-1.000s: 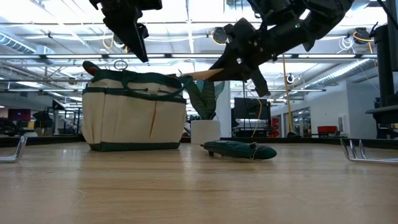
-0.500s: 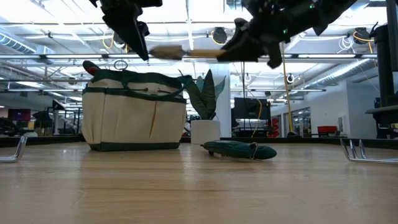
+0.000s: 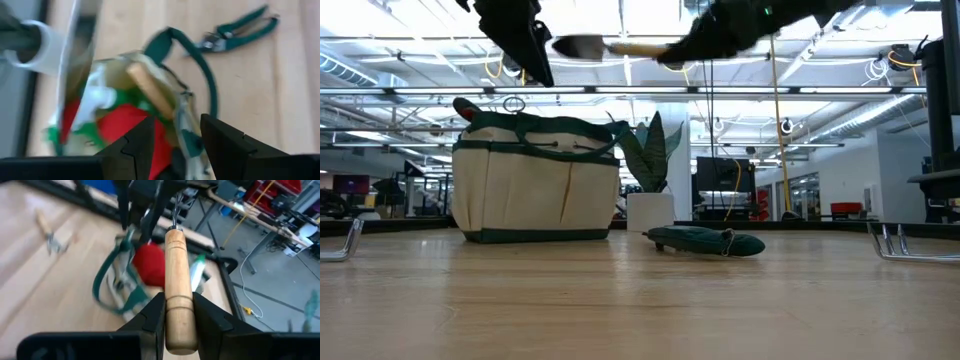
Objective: Pick & Place Garden tools in Gardening bag
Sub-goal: Put the brown trowel into the brown gardening bag
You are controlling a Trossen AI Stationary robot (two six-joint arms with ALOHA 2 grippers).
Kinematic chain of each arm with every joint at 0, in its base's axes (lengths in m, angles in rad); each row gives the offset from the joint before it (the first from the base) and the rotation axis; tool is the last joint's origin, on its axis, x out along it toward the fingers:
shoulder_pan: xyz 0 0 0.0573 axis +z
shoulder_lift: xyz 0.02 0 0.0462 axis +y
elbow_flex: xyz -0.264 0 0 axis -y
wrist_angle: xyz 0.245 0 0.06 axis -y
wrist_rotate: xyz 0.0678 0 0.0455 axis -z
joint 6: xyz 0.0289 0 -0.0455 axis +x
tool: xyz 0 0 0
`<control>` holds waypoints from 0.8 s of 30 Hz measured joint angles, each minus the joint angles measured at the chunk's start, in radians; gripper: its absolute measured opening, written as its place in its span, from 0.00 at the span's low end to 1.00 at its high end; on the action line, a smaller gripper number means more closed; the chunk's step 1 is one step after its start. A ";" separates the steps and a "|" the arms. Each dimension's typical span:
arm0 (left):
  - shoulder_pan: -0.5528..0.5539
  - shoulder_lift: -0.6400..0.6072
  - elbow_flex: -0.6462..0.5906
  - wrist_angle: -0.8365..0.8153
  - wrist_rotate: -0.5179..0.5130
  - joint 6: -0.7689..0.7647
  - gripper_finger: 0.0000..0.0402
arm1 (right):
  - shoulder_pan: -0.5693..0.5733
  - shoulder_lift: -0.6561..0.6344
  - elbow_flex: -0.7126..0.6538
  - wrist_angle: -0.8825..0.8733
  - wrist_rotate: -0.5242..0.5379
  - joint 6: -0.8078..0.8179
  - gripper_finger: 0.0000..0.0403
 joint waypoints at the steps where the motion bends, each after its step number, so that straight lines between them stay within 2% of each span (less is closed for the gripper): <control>1: -0.003 -0.016 0.000 -0.001 -0.025 0.000 0.41 | 0.000 0.002 0.018 -0.011 -0.001 0.008 0.16; 6: -0.009 -0.108 0.000 -0.020 -0.096 -0.001 0.41 | 0.000 0.057 0.093 -0.082 -0.003 0.019 0.16; 12: -0.008 -0.195 0.001 -0.053 -0.102 -0.058 0.41 | 0.000 0.162 0.191 -0.201 -0.005 0.065 0.16; 17: -0.010 -0.199 0.001 -0.063 -0.092 -0.112 0.41 | 0.000 0.192 0.245 -0.275 -0.005 0.099 0.16; 24: -0.016 -0.130 0.000 -0.081 -0.065 -0.211 0.41 | -0.001 0.183 0.244 -0.360 -0.005 0.184 0.16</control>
